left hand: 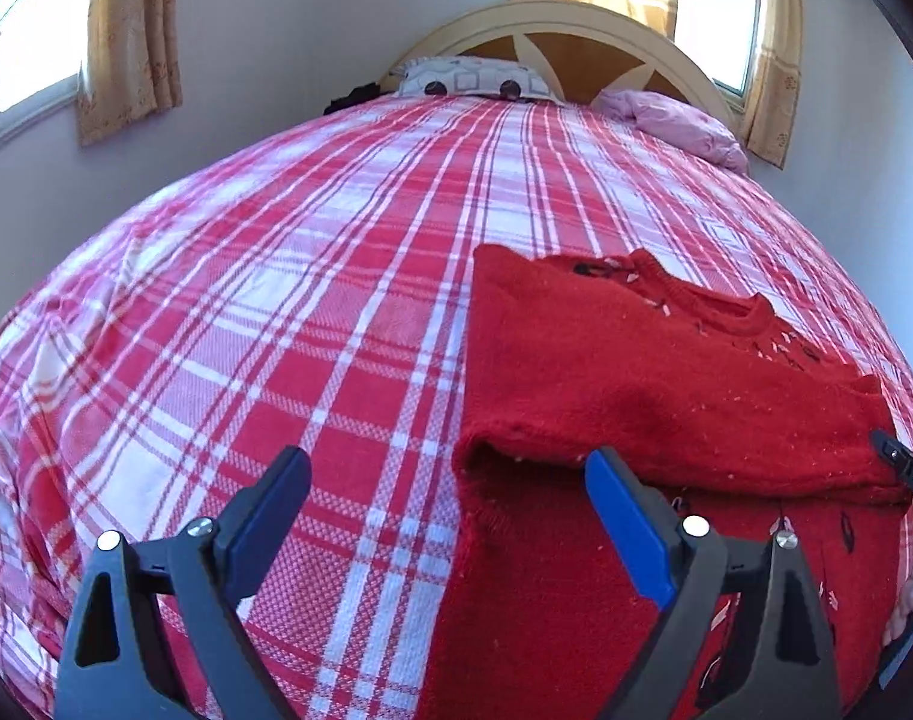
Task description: Fold small clothes
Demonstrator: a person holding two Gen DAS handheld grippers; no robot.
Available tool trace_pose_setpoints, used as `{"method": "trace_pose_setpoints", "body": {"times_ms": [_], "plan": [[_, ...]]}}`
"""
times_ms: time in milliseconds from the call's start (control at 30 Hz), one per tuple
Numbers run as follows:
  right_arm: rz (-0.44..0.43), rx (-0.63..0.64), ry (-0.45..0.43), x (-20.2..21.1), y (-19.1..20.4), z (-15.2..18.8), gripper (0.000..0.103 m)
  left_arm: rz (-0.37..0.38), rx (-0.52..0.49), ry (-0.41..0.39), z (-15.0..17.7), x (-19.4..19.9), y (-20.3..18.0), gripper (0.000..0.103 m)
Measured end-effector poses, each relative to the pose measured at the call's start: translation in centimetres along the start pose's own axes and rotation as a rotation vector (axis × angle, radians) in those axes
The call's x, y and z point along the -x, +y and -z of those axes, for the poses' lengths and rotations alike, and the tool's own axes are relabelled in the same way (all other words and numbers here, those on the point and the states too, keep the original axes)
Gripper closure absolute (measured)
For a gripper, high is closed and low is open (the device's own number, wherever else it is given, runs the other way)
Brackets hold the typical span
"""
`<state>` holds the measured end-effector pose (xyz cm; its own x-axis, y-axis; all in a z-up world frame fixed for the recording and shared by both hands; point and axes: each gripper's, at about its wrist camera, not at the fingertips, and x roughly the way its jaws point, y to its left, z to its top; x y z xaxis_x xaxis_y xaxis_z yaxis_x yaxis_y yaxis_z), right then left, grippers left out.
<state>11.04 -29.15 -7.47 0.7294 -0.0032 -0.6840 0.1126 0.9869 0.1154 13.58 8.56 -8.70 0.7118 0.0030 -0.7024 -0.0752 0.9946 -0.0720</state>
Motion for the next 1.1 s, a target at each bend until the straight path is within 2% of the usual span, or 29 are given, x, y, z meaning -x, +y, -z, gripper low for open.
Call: {"method": "trace_pose_setpoints", "body": {"times_ms": [133,267,367,433,467,533,667,800,867,900,967,1000,1033,1067,1100], "plan": [[-0.063,-0.038,-0.051,1.8,-0.8,-0.6,0.094,0.009,-0.004,-0.008,-0.4,0.0,-0.4,0.008],[-0.010,0.006,-0.107,3.3,-0.5,-2.0,0.094,0.012,-0.005,-0.019,-1.0,-0.3,-1.2,0.008],[0.081,0.032,-0.069,2.3,-0.9,-2.0,0.094,0.007,0.010,-0.014,-1.3,-0.7,-1.5,0.008],[0.042,0.007,0.019,-0.1,-1.8,-1.1,0.094,0.001,0.015,-0.010,-1.3,-1.0,-1.5,0.008],[0.040,0.003,0.035,-0.8,-1.9,-0.7,0.093,-0.002,0.018,-0.005,-1.4,-1.2,-1.5,0.008],[0.054,0.026,-0.006,-0.7,-1.6,-0.1,0.093,-0.002,0.022,-0.012,-1.9,-1.3,-1.7,0.008],[0.058,0.034,-0.014,-0.3,-1.4,0.0,0.092,-0.002,-0.001,-0.030,-3.0,-1.5,-3.1,0.008],[0.033,0.012,-0.021,-0.2,-1.8,0.0,0.092,0.054,-0.018,-0.023,-3.4,-2.2,-5.2,0.008],[0.026,0.007,-0.023,-0.1,-1.9,0.0,0.091,0.073,-0.048,-0.011,-3.4,-2.9,-6.3,0.008],[0.023,0.006,-0.022,-0.1,-1.9,-0.1,0.090,0.048,-0.066,0.011,-3.2,-3.9,-6.7,0.008],[0.013,-0.002,-0.019,0.2,-1.9,-0.2,0.087,-0.046,-0.077,0.061,-2.7,-5.7,-6.5,0.010],[0.005,-0.015,-0.020,0.5,-2.0,-0.3,0.086,-0.050,-0.050,0.091,-2.4,-6.7,-5.5,0.008],[-0.005,-0.039,-0.033,1.1,-2.2,-0.4,0.086,-0.002,0.001,0.108,-2.4,-6.8,-4.3,0.008],[-0.014,-0.058,-0.051,1.8,-2.4,-0.5,0.086,0.012,0.028,0.113,-2.5,-6.8,-3.7,0.008],[-0.026,-0.073,-0.073,2.5,-2.4,-0.7,0.084,-0.004,0.049,0.111,-2.7,-6.7,-3.0,0.008]]}}
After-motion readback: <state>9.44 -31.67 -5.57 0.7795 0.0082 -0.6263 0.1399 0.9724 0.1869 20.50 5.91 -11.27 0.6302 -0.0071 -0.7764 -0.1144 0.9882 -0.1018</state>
